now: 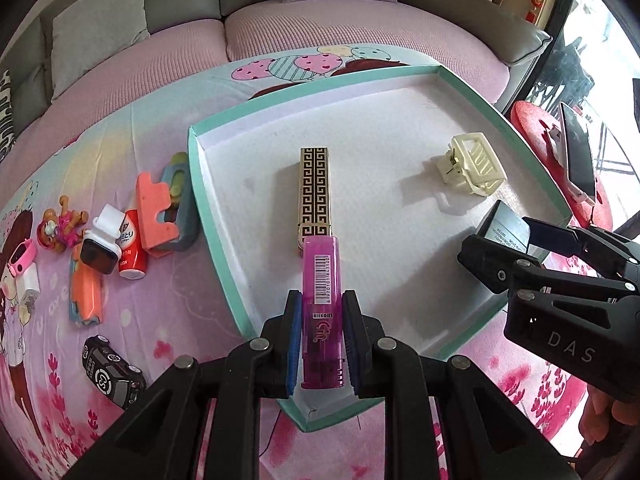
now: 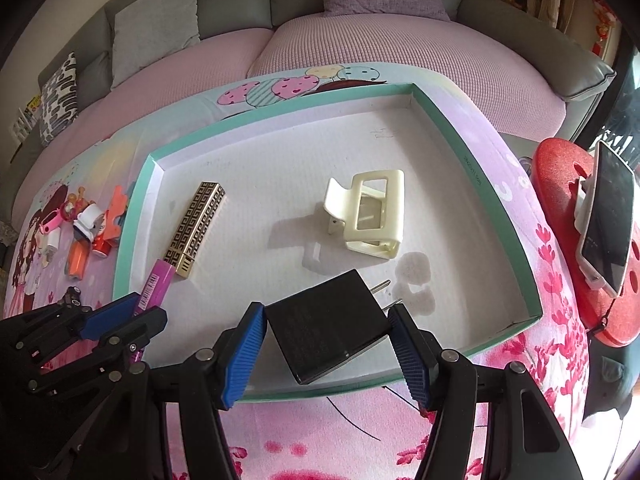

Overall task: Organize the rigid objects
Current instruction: 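Carry the lighter with the left tool while the right tool carries the charger, releasing both into the box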

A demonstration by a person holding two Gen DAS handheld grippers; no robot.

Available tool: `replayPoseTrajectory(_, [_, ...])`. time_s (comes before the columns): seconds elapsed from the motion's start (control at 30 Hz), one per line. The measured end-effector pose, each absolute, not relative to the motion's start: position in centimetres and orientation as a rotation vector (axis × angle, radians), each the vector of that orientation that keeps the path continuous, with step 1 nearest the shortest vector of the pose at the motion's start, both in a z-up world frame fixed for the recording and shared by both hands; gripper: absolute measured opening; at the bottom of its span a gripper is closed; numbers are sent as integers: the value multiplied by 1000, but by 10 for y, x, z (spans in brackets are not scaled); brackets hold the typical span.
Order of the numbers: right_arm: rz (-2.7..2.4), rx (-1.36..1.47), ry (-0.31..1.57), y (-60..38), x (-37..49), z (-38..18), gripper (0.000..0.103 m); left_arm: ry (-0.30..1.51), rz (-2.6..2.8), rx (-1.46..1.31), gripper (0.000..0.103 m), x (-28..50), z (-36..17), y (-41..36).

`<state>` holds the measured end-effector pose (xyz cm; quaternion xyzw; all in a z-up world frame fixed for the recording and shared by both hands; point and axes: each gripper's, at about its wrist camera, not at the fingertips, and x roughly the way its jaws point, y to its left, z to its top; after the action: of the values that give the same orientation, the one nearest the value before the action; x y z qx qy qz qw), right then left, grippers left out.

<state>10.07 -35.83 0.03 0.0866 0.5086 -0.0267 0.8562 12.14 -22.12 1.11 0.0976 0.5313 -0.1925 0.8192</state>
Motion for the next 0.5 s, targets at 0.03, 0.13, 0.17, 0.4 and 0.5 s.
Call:
replayPoseTrajectory(0.03, [-56, 182, 1069, -358, 101, 1, 66, 1133, -409, 206, 20, 121, 11, -221])
replayPoseTrajectory(0.13, [-55, 181, 1068, -358, 100, 1, 66, 1136, -405, 205, 20, 122, 11, -220])
replayPoseTrajectory(0.17, [-56, 181, 1068, -357, 99, 1, 66, 1137, -404, 205, 20, 122, 11, -220])
replayPoseTrajectory(0.4, [-57, 179, 1071, -355, 99, 1, 66, 1139, -405, 195, 20, 125, 8, -220])
replayPoseTrajectory(0.5, [-57, 177, 1078, -353, 102, -3, 66, 1146, -401, 192, 20, 126, 5, -219])
